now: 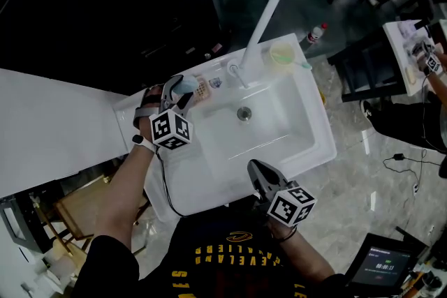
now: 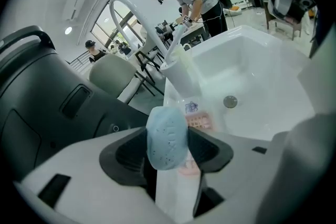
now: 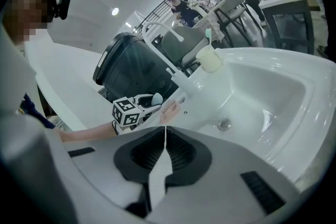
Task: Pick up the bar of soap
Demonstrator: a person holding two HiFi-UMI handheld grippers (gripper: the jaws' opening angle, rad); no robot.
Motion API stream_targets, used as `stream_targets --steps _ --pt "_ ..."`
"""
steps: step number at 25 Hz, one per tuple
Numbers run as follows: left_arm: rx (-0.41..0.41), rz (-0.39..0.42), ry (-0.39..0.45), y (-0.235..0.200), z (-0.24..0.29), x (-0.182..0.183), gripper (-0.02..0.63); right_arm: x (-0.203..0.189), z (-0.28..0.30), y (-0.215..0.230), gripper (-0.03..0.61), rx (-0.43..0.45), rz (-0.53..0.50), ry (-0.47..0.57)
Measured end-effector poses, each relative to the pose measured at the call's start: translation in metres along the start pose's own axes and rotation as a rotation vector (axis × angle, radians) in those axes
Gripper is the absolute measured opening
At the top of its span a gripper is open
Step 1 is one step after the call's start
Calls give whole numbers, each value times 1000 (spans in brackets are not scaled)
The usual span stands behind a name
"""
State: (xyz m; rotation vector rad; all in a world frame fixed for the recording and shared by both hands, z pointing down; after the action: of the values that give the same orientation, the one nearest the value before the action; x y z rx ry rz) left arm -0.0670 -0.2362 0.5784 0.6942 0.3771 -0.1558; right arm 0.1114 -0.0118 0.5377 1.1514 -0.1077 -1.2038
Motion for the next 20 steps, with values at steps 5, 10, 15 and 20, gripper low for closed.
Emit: stream_targets --steps 5,10,15,20 --pt "85 -10 76 -12 -23 15 262 0 1 1 20 -3 -3 1" --pt "172 -70 188 -28 -65 38 262 2 2 -2 20 2 -24 -2" --pt "249 -129 311 -45 -114 64 260 5 5 -9 20 15 -58 -8" --pt "310 -174 446 -60 -161 89 255 8 9 -12 20 21 -75 -12"
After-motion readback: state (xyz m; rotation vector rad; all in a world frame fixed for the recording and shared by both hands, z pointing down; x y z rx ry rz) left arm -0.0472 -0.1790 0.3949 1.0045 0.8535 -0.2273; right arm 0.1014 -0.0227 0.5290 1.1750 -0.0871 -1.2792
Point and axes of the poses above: the fingertips, and each gripper's own axes: z forward along the fingers, y to its right, x out of its top, the point moved 3 cm from there along -z, backward along the fingers, and after that the axes turned 4 degrees about -y, right-handed, at the moved point
